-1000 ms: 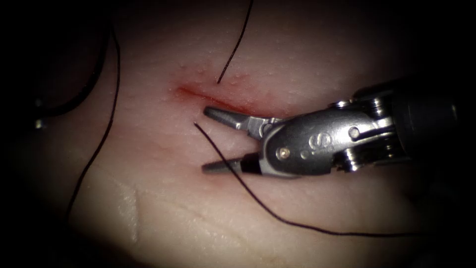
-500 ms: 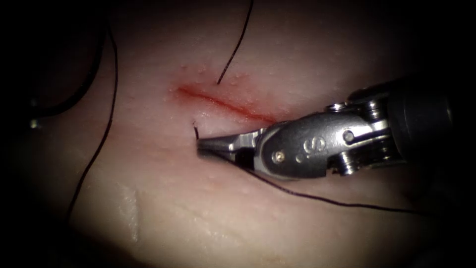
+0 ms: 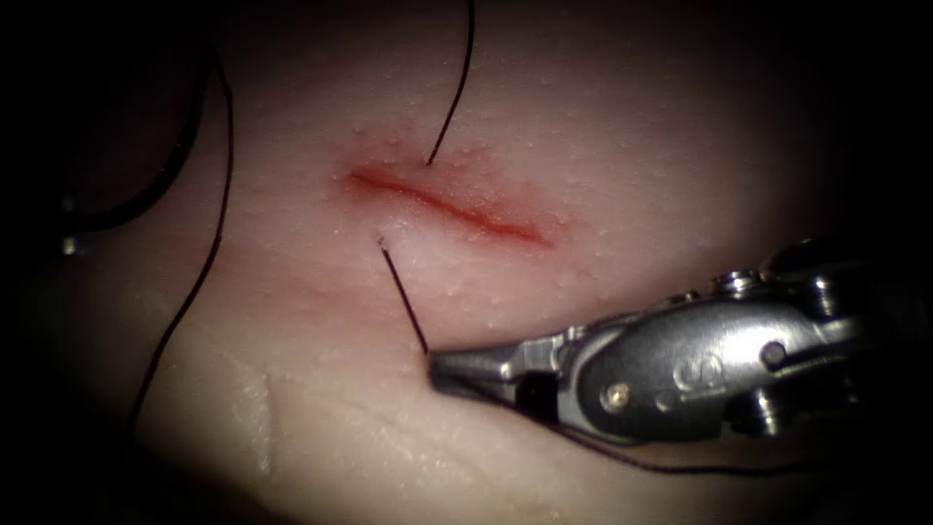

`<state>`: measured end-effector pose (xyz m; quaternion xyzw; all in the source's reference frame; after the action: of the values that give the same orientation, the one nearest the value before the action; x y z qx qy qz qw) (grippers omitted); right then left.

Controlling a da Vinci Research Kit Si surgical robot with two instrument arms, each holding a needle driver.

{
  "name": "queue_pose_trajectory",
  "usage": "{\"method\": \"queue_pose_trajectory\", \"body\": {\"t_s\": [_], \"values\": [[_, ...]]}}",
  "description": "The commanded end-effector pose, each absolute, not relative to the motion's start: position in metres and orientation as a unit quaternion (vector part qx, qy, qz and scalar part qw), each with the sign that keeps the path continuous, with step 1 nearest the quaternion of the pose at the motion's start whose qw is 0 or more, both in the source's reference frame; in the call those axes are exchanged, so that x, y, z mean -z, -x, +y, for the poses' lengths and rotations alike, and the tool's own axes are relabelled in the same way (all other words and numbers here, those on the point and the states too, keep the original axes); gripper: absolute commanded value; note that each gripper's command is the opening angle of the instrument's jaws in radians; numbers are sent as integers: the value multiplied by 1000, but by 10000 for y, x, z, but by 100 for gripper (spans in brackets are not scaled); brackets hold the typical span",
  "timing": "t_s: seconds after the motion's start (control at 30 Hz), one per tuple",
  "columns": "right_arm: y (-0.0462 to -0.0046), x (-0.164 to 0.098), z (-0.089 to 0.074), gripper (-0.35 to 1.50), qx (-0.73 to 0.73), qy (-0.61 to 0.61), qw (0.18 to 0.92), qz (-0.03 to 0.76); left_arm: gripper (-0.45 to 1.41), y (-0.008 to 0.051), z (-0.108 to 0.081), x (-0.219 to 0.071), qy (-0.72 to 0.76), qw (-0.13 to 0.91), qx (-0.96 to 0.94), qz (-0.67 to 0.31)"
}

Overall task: Wound Closure
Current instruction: Right hand pulls suture through skin until only a short tail remains

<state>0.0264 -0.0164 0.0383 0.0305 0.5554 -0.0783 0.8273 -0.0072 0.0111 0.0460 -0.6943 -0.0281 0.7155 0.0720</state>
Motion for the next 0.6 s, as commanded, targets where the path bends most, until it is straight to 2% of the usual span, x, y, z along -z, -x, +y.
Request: {"method": "queue_pose_trajectory", "body": {"t_s": [0.03,0.53,0.57,0.6], "values": [[-264,-379,-182,-35,82,-35,824,559,-45,79,103,-465,694,73,-715,-29],[-260,-351,-208,-35,95,-42,817,567,-45,80,102,-465,694,74,-715,-29],[-260,-352,-207,-8,87,-47,819,566,-45,80,102,-465,694,74,-715,-29],[-259,-352,-205,42,79,-51,821,564,-45,80,102,-465,694,74,-715,-29]]}}
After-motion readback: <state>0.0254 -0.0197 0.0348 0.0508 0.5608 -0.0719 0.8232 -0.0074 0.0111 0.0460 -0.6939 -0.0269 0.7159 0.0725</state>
